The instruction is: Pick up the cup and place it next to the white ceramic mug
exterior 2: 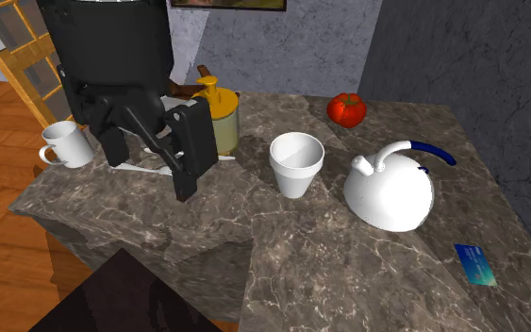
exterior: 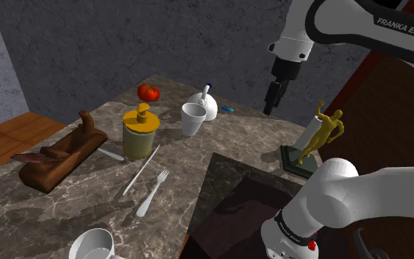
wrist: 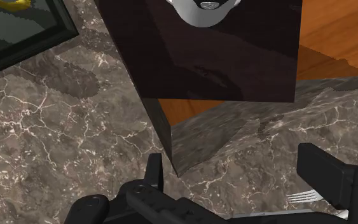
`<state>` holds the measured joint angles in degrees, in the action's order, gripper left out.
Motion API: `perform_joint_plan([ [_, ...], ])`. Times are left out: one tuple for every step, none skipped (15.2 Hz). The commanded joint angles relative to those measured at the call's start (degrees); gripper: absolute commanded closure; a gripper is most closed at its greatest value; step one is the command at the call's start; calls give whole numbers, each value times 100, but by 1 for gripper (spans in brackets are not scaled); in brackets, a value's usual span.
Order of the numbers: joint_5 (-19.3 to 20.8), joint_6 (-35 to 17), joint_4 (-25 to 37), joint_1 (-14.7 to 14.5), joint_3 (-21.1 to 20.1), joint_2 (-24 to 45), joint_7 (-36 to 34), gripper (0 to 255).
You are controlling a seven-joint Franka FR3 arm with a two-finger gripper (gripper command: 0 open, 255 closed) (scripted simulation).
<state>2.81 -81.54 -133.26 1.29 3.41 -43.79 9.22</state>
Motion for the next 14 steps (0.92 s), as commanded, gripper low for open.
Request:
perform_joint_plan([
  [0,0,0,0,0,0,0,0],
  [-13,-173,0,-12,-36,167,-53,0],
  [-24,-343,8,-24,-71,339,-106,0],
  [-33,-510,24,-35,-106,516,-159,0],
  [-40,-672,49,-44,-140,697,-211,0],
  [-45,-831,82,-55,-172,883,-263,0],
  [-47,-986,122,-63,-205,1073,-315,0],
  [-47,-1135,172,-71,-236,1267,-366,0],
  [-45,-1280,229,-78,-267,1464,-418,0],
  [-40,-1419,294,-84,-297,1664,-470,0],
  [-33,-1553,367,-90,-326,1866,-522,0],
  [-24,-1681,449,-94,-356,2071,-573,0],
  [-12,-1803,538,-98,-383,2278,-625,0],
  [3,-1918,635,-103,-409,2487,-678,0],
])
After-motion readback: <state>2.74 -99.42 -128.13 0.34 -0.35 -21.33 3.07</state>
